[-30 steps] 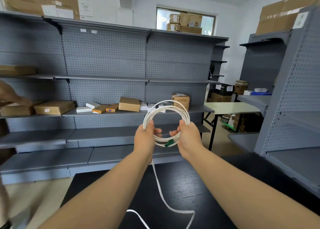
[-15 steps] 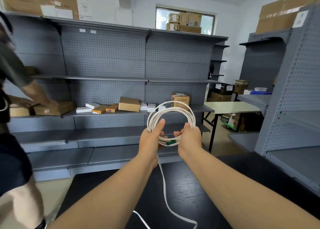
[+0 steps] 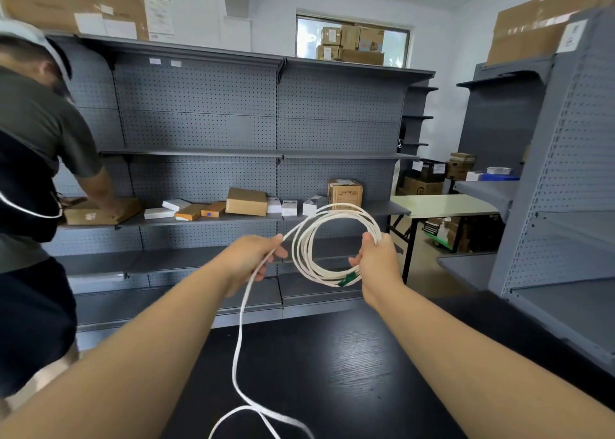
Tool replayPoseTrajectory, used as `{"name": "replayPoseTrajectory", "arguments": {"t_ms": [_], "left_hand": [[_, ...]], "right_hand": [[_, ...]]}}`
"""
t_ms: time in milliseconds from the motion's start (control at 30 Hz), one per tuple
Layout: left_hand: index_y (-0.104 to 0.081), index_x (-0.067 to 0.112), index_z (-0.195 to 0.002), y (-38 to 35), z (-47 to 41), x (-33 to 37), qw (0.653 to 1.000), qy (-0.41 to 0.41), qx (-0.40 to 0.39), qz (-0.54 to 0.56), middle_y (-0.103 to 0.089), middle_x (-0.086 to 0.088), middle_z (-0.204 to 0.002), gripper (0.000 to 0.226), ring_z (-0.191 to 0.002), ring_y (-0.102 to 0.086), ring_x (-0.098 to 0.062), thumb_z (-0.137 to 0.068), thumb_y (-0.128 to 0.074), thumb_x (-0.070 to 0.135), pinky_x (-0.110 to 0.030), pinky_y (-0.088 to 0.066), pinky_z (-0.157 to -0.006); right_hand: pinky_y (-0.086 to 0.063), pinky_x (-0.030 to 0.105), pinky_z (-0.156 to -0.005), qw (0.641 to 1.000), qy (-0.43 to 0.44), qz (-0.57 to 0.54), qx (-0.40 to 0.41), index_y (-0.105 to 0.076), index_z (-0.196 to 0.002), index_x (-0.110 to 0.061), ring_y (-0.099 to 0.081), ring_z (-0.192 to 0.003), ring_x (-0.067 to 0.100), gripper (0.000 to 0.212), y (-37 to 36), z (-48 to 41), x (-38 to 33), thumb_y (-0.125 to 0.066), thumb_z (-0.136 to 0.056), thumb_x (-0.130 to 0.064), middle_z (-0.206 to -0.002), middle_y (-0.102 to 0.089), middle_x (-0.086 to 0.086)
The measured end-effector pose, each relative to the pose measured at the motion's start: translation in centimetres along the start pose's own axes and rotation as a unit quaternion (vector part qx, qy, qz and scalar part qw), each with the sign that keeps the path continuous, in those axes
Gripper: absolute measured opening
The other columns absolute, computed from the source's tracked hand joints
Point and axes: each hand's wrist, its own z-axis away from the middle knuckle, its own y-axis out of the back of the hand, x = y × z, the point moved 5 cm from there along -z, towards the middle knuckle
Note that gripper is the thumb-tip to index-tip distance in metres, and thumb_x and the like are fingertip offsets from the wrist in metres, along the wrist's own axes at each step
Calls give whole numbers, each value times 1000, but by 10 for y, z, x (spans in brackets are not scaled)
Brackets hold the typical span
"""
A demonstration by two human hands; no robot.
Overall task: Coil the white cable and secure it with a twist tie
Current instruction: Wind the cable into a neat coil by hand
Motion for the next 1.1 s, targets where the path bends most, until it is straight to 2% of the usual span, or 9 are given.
{"name": "replayPoseTrajectory", "arguments": {"t_ms": [67, 233, 333, 533, 633, 733, 933, 1000, 1100], "left_hand": [[-66, 15, -77, 9, -3, 12, 997, -53, 51, 13, -36, 1, -63, 38, -55, -34, -14, -95, -46, 42, -27, -35, -55], [-56, 22, -69, 4, 1, 37, 973, -130, 172, 82, -34, 6, -50, 36, -45, -33, -13, -95, -43, 44, -23, -32, -46], [-54, 20, -71, -15, 5, 27, 963, -133, 193, 132, -36, 11, -43, 34, -40, -33, -8, -96, -43, 40, -18, -31, -38], [-43, 13, -70, -41, 10, 9, 960, -125, 216, 129, -36, -2, -59, 38, -51, -36, -13, -97, -42, 39, -23, -35, -45], [-49, 15, -73, -50, 11, 10, 958, -104, 211, 164, -44, 5, -62, 45, -57, -42, -11, -97, -32, 49, -21, -38, -48], [-65, 16, -94, -62, 10, 14, 960, -63, 169, 216, -66, 6, -83, 60, -77, -59, -11, -93, -23, 59, -25, -41, -54], [-57, 19, -95, -82, 14, 20, 950, -88, 125, 272, -70, -2, -95, 43, -88, -61, -17, -82, -54, 59, -32, -44, -80], [-56, 19, -96, -82, 17, 24, 935, -90, 151, 309, -69, -4, -92, 41, -87, -62, -20, -83, -54, 58, -37, -46, -88], [-56, 25, -94, -83, 21, 29, 901, -60, 207, 377, -67, -3, -81, 41, -70, -63, -16, -90, -36, 60, -36, -51, -76]], "right_hand": [[-44, 25, -56, 997, 35, 61, -15, -45, -95, -16, -46, -65, 15, 13, 2, -1, -2, -35, -101, -21, -74, -43, 1], [-52, 43, -76, 983, 97, 151, -39, -45, -99, -15, -47, -73, 18, 15, 0, 4, -5, -35, -100, -25, -76, -46, 0], [-47, 27, -58, 996, 58, 64, -16, -45, -97, -15, -47, -66, 16, 14, -2, 2, -5, -35, -101, -23, -73, -44, 1], [-47, 28, -62, 993, -8, -114, 25, -46, -83, -22, -39, -50, 11, 19, -8, -2, -13, -37, -100, -18, -63, -39, 1], [-47, 27, -62, 989, -17, -140, 46, -45, -80, -24, -38, -49, 11, 22, -8, -2, -15, -37, -100, -19, -63, -39, 1], [-48, 25, -59, 985, -23, -155, 66, -44, -80, -21, -38, -52, 12, 22, -8, 1, -14, -37, -100, -18, -66, -39, 2], [-50, 27, -62, 974, -62, -195, 97, -48, -100, -11, -47, -54, 11, 14, -14, 16, -13, -36, -100, -18, -71, -42, 2], [-47, 25, -57, 971, -73, -203, 104, -47, -100, -11, -51, -58, 13, 13, -16, 20, -12, -36, -100, -18, -72, -44, 2], [-46, 28, -58, 968, -96, -210, 101, -45, -97, -10, -55, -62, 16, 13, -20, 28, -11, -36, -100, -18, -73, -46, 3]]}}
